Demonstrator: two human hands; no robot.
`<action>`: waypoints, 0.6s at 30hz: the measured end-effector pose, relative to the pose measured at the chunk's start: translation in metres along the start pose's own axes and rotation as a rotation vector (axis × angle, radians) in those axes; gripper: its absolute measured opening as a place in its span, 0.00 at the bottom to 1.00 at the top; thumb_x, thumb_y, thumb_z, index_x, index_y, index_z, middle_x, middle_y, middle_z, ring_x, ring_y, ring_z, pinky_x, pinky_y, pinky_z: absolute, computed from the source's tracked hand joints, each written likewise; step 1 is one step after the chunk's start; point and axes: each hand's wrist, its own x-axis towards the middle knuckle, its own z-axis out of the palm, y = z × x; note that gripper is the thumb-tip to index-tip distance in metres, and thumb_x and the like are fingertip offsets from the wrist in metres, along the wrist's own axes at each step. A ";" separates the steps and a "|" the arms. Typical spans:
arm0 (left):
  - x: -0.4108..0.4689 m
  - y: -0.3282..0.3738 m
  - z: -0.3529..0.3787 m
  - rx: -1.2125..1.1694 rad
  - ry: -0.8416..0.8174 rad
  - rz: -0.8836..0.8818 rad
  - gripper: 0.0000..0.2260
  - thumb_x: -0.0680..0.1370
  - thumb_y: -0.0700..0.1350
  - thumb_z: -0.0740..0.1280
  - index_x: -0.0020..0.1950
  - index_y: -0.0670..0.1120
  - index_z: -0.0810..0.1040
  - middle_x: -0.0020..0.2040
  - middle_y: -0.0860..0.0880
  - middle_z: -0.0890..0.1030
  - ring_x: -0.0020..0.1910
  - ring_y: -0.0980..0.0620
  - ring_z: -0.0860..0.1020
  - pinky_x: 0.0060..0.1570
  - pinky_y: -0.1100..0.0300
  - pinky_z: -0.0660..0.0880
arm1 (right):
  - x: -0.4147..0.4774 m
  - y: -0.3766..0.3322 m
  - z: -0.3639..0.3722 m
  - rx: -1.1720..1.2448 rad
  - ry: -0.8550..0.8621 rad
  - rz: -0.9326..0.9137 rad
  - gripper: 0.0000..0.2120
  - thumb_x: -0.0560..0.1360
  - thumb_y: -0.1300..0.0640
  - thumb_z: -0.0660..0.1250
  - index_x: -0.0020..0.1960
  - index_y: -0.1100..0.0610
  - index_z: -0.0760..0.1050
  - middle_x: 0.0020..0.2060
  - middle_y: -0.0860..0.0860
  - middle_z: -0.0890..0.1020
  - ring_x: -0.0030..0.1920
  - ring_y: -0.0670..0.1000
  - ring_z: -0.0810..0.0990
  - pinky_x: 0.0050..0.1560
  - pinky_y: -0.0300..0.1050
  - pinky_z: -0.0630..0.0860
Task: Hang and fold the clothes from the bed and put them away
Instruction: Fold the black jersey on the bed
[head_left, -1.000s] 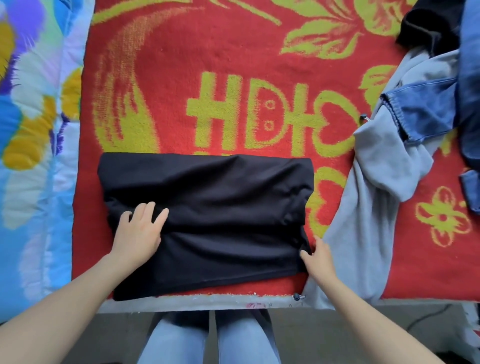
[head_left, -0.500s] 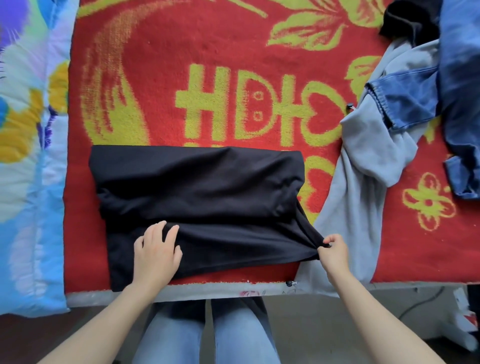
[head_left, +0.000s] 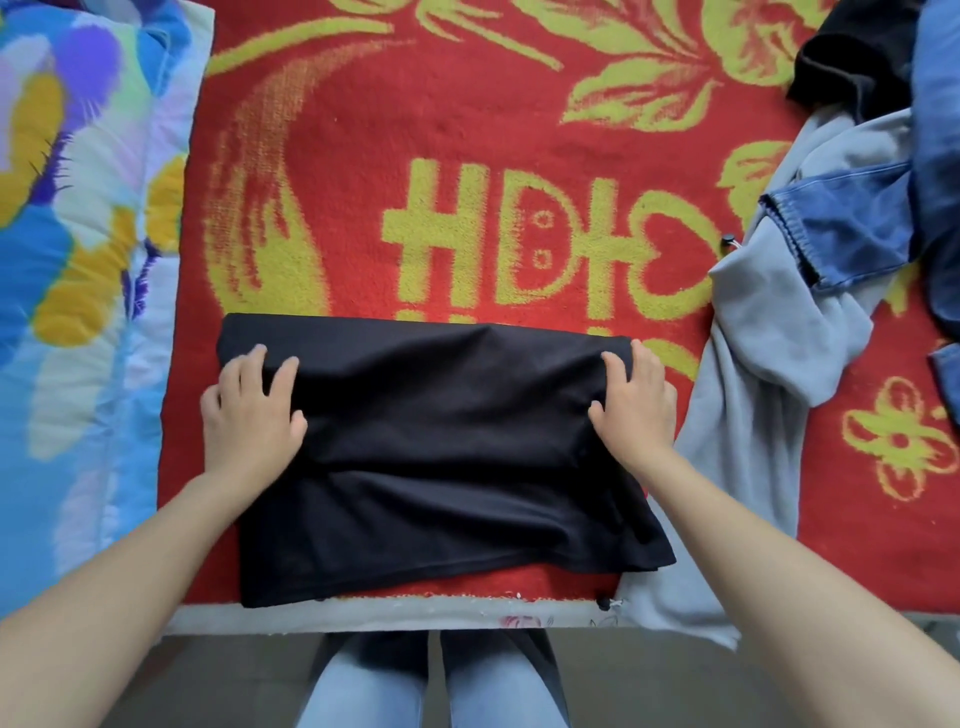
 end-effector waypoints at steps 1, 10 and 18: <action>0.009 -0.004 -0.002 0.033 -0.021 -0.006 0.30 0.67 0.37 0.75 0.68 0.39 0.72 0.70 0.32 0.66 0.67 0.33 0.64 0.57 0.38 0.65 | 0.008 0.000 0.000 -0.071 -0.044 -0.044 0.32 0.75 0.54 0.64 0.75 0.56 0.54 0.75 0.58 0.52 0.75 0.58 0.50 0.67 0.53 0.60; 0.083 -0.025 -0.012 0.219 -0.461 0.085 0.46 0.71 0.53 0.69 0.76 0.57 0.37 0.78 0.49 0.47 0.76 0.48 0.46 0.71 0.40 0.49 | 0.069 -0.003 -0.008 -0.191 -0.308 -0.118 0.42 0.72 0.52 0.68 0.77 0.53 0.46 0.73 0.52 0.61 0.74 0.56 0.54 0.71 0.60 0.51; 0.119 -0.036 -0.052 0.278 -0.435 0.159 0.01 0.72 0.47 0.66 0.42 0.51 0.75 0.37 0.55 0.75 0.45 0.50 0.75 0.44 0.57 0.59 | 0.087 0.010 -0.049 -0.206 -0.183 -0.176 0.11 0.72 0.46 0.67 0.45 0.53 0.72 0.44 0.51 0.70 0.56 0.56 0.68 0.53 0.51 0.60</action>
